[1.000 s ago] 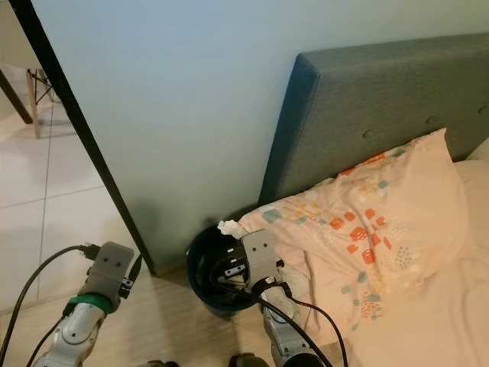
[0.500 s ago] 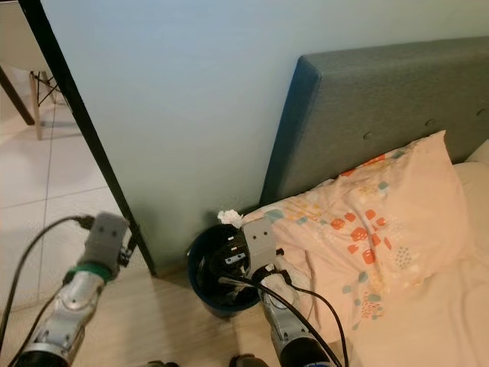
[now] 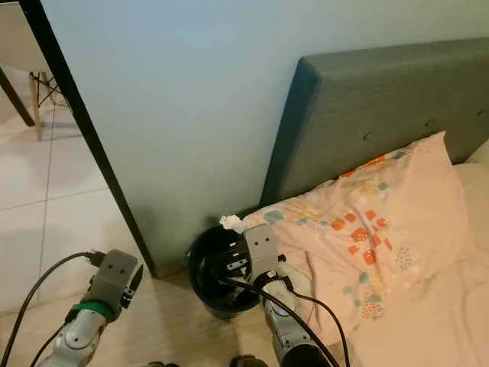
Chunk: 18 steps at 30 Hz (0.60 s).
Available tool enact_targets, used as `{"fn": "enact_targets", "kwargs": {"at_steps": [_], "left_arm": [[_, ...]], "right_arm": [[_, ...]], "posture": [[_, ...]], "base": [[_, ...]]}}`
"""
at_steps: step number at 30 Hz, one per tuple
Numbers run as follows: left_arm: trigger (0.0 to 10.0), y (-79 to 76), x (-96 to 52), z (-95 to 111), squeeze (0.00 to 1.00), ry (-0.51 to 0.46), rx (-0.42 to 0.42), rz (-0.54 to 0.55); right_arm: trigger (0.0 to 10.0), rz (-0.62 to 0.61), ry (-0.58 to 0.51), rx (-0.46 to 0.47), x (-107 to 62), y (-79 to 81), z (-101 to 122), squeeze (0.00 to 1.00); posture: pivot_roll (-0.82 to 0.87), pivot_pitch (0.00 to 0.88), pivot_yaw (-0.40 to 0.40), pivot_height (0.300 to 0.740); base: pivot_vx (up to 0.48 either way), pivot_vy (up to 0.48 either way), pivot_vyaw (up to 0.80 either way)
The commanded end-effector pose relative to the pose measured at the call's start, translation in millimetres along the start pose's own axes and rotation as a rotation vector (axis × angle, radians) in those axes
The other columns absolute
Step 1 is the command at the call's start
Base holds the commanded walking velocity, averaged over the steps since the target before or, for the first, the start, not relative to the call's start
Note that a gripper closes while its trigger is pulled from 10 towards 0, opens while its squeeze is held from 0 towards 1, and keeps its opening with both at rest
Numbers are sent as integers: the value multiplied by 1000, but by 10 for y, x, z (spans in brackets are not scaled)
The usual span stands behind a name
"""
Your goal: Clean up the room
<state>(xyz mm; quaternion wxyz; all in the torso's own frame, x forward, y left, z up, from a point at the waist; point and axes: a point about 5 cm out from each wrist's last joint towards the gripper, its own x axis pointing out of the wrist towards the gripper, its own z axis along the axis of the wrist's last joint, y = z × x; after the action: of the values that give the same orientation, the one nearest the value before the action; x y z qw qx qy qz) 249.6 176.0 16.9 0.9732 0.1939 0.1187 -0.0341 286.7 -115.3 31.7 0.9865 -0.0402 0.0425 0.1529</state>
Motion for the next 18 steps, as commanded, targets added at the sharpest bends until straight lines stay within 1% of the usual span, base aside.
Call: {"fn": "enact_targets", "kwargs": {"at_steps": [1,15,18], "left_arm": [[10000,-6,-22,-31,0,9,9,-7],[10000,2,-43,6,0,-11,5,-6],[10000,43,-21,35,0,-17,6,1]], "right_arm": [[10000,-8,23,10,-47,3,-70,0],[10000,-14,27,20,-76,23,-99,0],[10000,-11,38,38,-94,56,-128,0]], "posture": [[-2,50,30,740],[-3,49,31,740],[1,73,39,740]], "base": [[0,0,0],[0,0,0],[0,0,0]]}}
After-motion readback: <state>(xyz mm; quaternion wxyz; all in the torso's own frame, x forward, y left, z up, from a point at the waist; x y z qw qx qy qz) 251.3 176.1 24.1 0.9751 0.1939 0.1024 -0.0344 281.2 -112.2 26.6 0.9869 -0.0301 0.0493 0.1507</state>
